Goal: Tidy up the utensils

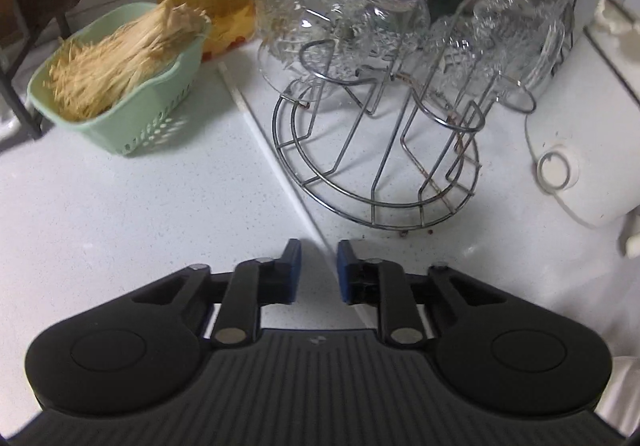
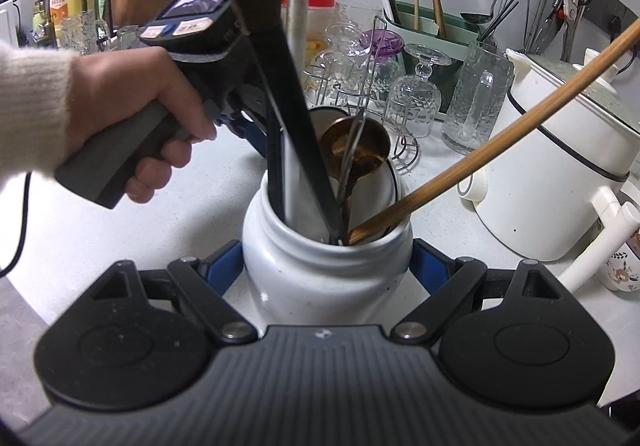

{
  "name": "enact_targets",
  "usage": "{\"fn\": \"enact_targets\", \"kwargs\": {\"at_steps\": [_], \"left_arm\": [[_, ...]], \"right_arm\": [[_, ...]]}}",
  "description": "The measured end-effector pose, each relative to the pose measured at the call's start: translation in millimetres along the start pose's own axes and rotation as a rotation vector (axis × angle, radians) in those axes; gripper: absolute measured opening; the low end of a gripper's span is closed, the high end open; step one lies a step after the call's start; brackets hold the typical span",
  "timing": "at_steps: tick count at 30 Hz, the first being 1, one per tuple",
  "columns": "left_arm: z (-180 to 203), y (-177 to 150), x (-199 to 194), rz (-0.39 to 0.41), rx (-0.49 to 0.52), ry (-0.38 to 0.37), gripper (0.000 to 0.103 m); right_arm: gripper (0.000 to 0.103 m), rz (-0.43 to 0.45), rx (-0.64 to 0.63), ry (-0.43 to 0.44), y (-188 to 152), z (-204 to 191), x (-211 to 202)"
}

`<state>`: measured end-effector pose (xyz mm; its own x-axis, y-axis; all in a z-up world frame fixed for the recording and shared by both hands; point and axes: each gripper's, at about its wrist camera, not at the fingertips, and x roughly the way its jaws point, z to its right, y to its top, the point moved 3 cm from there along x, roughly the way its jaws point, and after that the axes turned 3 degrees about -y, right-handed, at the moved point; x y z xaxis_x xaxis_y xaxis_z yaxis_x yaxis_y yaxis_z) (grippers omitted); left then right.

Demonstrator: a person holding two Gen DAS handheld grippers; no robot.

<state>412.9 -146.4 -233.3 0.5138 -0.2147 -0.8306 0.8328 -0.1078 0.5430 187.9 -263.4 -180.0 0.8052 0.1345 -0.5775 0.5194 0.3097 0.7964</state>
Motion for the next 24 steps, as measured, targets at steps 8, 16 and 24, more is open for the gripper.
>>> {"fn": "enact_targets", "kwargs": {"at_steps": [8, 16, 24], "left_arm": [[1, 5, 1, -0.049, 0.042, 0.074, 0.006], [-25, -25, -21, -0.073, -0.014, 0.083, 0.005], [-45, -79, -55, -0.086, -0.082, 0.073, 0.005]], "right_arm": [[0.091, 0.009, 0.002, 0.005, -3, 1, 0], [0.091, 0.006, -0.011, 0.014, -1, -1, 1], [0.091, 0.016, -0.039, 0.04, 6, -10, 8]]}}
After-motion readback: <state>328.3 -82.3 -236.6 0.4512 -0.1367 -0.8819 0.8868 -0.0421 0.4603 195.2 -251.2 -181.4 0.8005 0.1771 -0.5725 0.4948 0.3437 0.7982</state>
